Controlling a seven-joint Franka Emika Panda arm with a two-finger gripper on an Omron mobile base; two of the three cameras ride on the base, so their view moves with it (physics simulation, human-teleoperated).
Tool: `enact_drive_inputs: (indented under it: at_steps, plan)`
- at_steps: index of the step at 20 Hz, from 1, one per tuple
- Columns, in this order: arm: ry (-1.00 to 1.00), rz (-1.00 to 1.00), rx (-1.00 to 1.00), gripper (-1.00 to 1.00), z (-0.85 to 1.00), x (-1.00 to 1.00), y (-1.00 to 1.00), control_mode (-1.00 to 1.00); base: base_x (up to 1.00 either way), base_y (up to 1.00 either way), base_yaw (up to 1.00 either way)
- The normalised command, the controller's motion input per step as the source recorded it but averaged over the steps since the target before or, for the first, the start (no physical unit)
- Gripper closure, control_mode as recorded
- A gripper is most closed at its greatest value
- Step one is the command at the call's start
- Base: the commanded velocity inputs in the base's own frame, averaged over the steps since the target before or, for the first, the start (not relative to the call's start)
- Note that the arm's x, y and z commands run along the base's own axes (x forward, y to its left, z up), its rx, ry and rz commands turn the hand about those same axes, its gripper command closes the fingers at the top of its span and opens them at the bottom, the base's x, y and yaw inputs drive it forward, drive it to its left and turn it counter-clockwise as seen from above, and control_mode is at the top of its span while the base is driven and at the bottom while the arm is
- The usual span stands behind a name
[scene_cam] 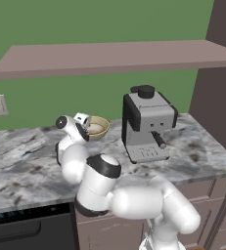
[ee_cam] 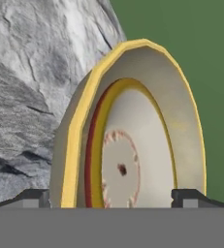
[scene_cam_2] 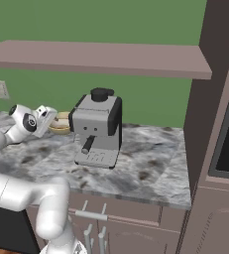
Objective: Pick up the bowls on the counter and stack them on top of one another in the open cabinet. Place the smaller bowl on top of the larger bowl.
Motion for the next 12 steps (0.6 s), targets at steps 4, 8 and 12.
enact_drive_inputs:
  at_steps: [4, 8, 12]
  plan:
    - [0.02, 0.0, 0.0, -1.0, -0.18, 0.2, 0.02, -1.0, 0.0, 0.0, 0.0]
    - [0.02, 0.0, 0.0, -1.0, -0.17, 0.2, 0.05, -1.0, 0.0, 0.0, 0.0]
    - [0.02, 0.0, 0.0, -1.0, -0.13, 0.08, 0.04, -1.0, 0.0, 0.0, 0.0]
